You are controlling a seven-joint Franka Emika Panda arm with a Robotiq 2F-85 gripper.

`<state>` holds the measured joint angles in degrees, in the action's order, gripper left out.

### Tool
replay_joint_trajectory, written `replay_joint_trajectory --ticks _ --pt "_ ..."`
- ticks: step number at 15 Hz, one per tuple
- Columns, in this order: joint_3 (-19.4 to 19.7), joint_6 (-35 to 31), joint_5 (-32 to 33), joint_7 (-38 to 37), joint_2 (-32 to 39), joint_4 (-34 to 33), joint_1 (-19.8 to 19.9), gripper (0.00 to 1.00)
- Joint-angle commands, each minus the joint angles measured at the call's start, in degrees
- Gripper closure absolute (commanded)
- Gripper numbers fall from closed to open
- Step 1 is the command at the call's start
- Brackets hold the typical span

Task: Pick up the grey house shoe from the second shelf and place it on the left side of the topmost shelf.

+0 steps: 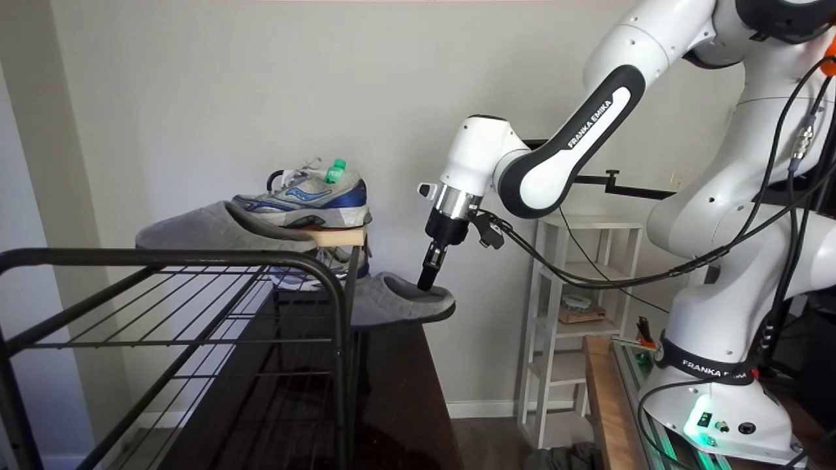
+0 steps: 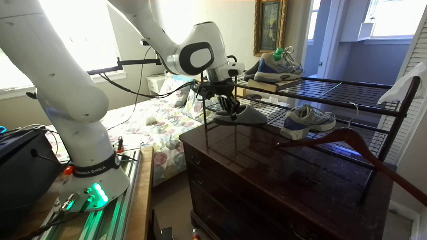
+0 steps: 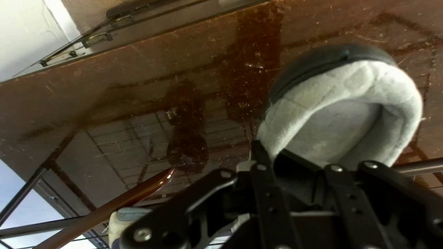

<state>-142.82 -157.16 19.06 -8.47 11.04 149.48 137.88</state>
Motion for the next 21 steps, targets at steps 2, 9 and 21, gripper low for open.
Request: replay_joint_trajectory --ticks 2,9,21 --pt "7.37 16.03 13.93 -3.76 9.33 -3.96 -8.04 0.98" --pt "7.39 31.05 26.26 -7.72 22.61 -4.28 -16.43 0.98" --pt "5.51 43.84 26.11 -9.16 35.07 -7.89 -24.77 0.98"
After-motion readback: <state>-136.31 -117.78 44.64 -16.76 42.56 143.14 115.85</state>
